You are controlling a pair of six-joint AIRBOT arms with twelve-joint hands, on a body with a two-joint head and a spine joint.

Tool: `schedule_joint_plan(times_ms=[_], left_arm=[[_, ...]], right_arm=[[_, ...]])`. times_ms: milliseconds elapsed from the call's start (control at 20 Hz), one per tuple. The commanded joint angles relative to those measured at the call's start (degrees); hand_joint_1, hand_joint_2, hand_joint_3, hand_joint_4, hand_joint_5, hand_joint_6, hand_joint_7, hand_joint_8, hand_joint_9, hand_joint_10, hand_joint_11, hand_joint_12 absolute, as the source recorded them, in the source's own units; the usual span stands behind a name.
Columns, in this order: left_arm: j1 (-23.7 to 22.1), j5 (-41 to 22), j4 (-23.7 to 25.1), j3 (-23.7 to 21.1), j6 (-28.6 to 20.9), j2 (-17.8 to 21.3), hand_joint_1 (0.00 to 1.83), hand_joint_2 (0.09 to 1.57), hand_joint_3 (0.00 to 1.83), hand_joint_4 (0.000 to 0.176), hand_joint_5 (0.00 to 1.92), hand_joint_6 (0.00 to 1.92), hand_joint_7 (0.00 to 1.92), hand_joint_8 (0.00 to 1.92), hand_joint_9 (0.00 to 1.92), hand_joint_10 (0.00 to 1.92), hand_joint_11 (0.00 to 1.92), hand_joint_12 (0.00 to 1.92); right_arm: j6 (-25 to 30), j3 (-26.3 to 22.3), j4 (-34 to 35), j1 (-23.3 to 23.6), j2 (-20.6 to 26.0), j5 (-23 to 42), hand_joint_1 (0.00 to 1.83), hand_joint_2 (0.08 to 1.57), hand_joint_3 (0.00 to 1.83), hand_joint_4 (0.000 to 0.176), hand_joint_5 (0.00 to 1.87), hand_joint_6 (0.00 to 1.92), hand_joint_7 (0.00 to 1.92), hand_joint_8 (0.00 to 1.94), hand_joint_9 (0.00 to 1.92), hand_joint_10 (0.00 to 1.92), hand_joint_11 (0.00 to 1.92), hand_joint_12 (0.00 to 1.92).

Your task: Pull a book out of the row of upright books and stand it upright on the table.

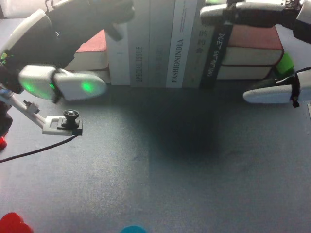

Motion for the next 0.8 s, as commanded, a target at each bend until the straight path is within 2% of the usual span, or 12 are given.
schedule_joint_plan(times_ms=[0, 150, 200, 300, 400, 450, 500, 550, 600, 650, 700, 750], left_arm=[[-0.3, -6.1, -2.7, -0.2, -0.5, -0.4, 1.0, 0.73, 0.01, 0.0, 0.39, 0.0, 0.44, 0.0, 0.42, 0.09, 0.08, 1.48], [-0.3, -6.1, -2.7, -0.2, -0.5, -0.4, 0.99, 0.69, 0.0, 0.0, 0.42, 0.0, 0.49, 0.01, 0.51, 0.06, 0.15, 1.46], [-0.3, -6.1, -2.7, -0.2, -0.5, -0.4, 0.99, 0.73, 0.0, 0.0, 0.42, 0.0, 0.47, 0.0, 0.51, 0.04, 0.18, 1.44], [-0.3, -6.2, -2.7, -0.2, -0.5, -0.4, 0.99, 0.73, 0.0, 0.0, 0.42, 0.0, 0.46, 0.0, 0.48, 0.01, 0.14, 1.41], [-0.3, -6.2, -2.7, -0.2, -0.5, -0.4, 1.01, 0.72, 0.0, 0.0, 0.42, 0.0, 0.46, 0.0, 0.48, 0.01, 0.1, 1.44], [-0.3, -6.3, -2.7, -0.3, -0.5, -0.4, 0.98, 0.7, 0.0, 0.0, 0.4, 0.0, 0.43, 0.0, 0.45, 0.0, 0.04, 1.42], [-0.3, -6.4, -2.8, -0.4, -0.5, -0.3, 0.97, 0.68, 0.0, 0.0, 0.4, 0.0, 0.44, 0.0, 0.46, 0.0, 0.06, 1.39], [-0.2, -6.4, -3.0, -0.4, -0.5, -0.3, 0.98, 0.67, 0.0, 0.0, 0.4, 0.0, 0.45, 0.01, 0.46, 0.01, 0.06, 1.38], [-0.1, -6.5, -3.1, -0.4, -0.5, -0.2, 0.96, 0.7, 0.0, 0.0, 0.42, 0.01, 0.47, 0.01, 0.48, 0.01, 0.07, 1.38], [0.1, -6.5, -3.3, -0.6, -0.5, -0.1, 0.96, 0.7, 0.0, 0.0, 0.42, 0.01, 0.47, 0.01, 0.48, 0.01, 0.07, 1.38], [0.3, -6.7, -3.6, -0.7, -0.5, 0.0, 0.96, 0.74, 0.01, 0.0, 0.44, 0.01, 0.48, 0.0, 0.49, 0.01, 0.0, 1.43], [0.4, -6.8, -4.0, -0.7, -0.5, 0.0, 0.94, 0.77, 0.01, 0.0, 0.44, 0.0, 0.47, 0.0, 0.5, 0.01, 0.0, 1.48]], right_arm=[[0.6, -0.1, 3.3, 1.0, -0.2, 6.1, 0.97, 0.97, 0.01, 0.034, 0.35, 0.01, 0.19, 0.0, 0.1, 0.01, 0.0, 0.29], [0.6, -0.1, 3.3, 1.0, -0.2, 6.1, 0.99, 0.97, 0.0, 0.02, 0.38, 0.01, 0.21, 0.0, 0.13, 0.01, 0.0, 0.4], [0.6, -0.1, 3.3, 1.0, -0.2, 6.1, 0.98, 0.98, 0.0, 0.023, 0.38, 0.01, 0.21, 0.0, 0.13, 0.01, 0.0, 0.42], [0.7, -0.1, 3.3, 0.9, -0.2, 6.1, 0.94, 1.0, 0.01, 0.032, 0.39, 0.0, 0.21, 0.0, 0.11, 0.0, 0.0, 0.25], [0.7, -0.1, 3.3, 0.9, -0.2, 6.1, 0.96, 1.0, 0.0, 0.04, 0.4, 0.0, 0.23, 0.0, 0.14, 0.0, 0.0, 0.36], [0.7, -0.1, 3.4, 0.9, -0.2, 6.1, 0.98, 0.97, 0.0, 0.012, 0.41, 0.01, 0.18, 0.0, 0.09, 0.0, 0.0, 0.36], [0.7, 0.0, 3.7, 0.9, -0.1, 6.1, 0.92, 1.0, 0.01, 0.008, 0.42, 0.01, 0.16, 0.0, 0.08, 0.0, 0.0, 0.38], [0.7, 0.0, 3.9, 1.0, 0.2, 6.1, 0.86, 1.0, 0.0, 0.0, 0.41, 0.0, 0.14, 0.0, 0.08, 0.0, 0.0, 0.52], [0.7, -0.1, 3.9, 1.2, 0.5, 6.2, 0.77, 1.02, 0.01, 0.0, 0.38, 0.0, 0.07, 0.0, 0.02, 0.0, 0.0, 0.31], [0.6, -0.3, 3.5, 2.6, 1.2, 6.2, 0.77, 1.02, 0.01, 0.0, 0.38, 0.0, 0.07, 0.0, 0.02, 0.0, 0.0, 0.31], [-0.3, -1.1, 2.1, 4.5, 2.3, 5.9, 0.67, 1.08, 0.01, 0.034, 0.51, 0.01, 0.04, 0.0, 0.0, 0.0, 0.0, 0.01], [-0.9, -1.6, 1.3, 5.7, 3.0, 5.3, 0.73, 1.13, 0.02, 0.061, 0.57, 0.03, 0.03, 0.0, 0.0, 0.0, 0.01, 0.01]])
